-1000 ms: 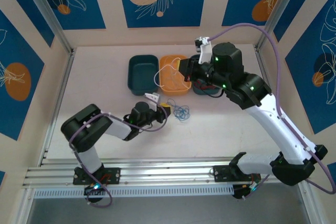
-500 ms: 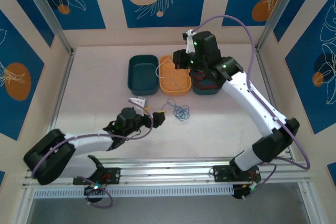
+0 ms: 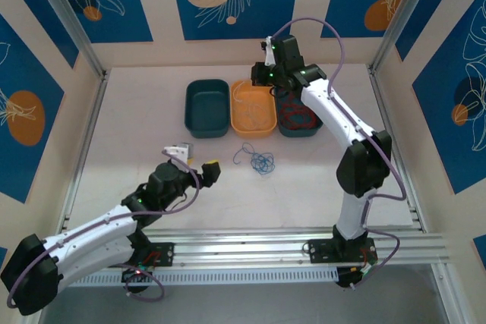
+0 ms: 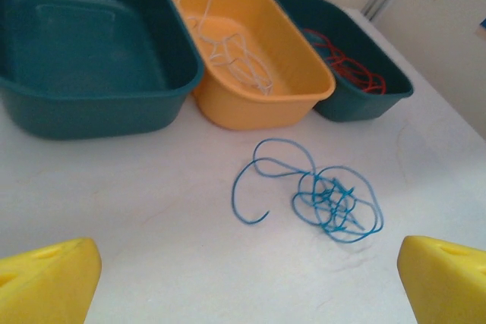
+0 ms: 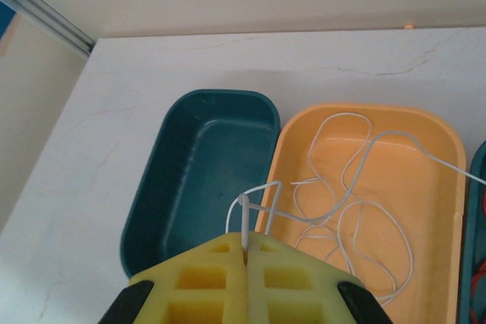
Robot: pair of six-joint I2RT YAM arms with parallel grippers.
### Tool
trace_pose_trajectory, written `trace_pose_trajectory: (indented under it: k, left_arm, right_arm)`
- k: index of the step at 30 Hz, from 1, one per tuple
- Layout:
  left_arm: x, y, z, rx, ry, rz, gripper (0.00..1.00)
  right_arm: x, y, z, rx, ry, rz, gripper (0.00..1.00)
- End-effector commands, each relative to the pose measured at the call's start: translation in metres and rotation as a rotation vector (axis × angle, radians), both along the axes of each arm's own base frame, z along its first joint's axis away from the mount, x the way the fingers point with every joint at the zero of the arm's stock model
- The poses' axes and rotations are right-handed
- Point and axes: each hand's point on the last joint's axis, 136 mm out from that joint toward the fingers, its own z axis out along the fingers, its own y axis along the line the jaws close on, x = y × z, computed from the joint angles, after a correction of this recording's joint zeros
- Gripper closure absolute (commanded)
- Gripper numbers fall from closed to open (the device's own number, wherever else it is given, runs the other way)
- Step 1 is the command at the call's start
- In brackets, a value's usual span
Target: Untangle the cables
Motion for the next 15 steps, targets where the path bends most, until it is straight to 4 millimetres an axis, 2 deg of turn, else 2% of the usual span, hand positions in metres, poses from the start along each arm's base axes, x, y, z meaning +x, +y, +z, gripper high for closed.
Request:
trace_pose_trajectory:
  k: [1,5,9,15]
  left_arm:
    - [-0.004,0.007,-0.021,0.062,0.046,0.02,0.0]
    - [-0.004,0.004,-0.027,0.057,0.067,0.013,0.0]
    - [-0.003,0.004,-0.029,0.059,0.068,0.016,0.0]
    - [-0.002,0.004,-0.029,0.068,0.064,0.016,0.0]
  right_arm:
    - [0.017,0.006,0.006,0.043,-0.036,0.05,1.0]
    - [0.028,0.007,-0.016,0.06,0.022,0.059,1.0]
    - [0.027,0.01,-0.037,0.048,0.069,0.077,1.0]
    - [0.023,0.001,-0.071,0.005,0.137,0.062,1.0]
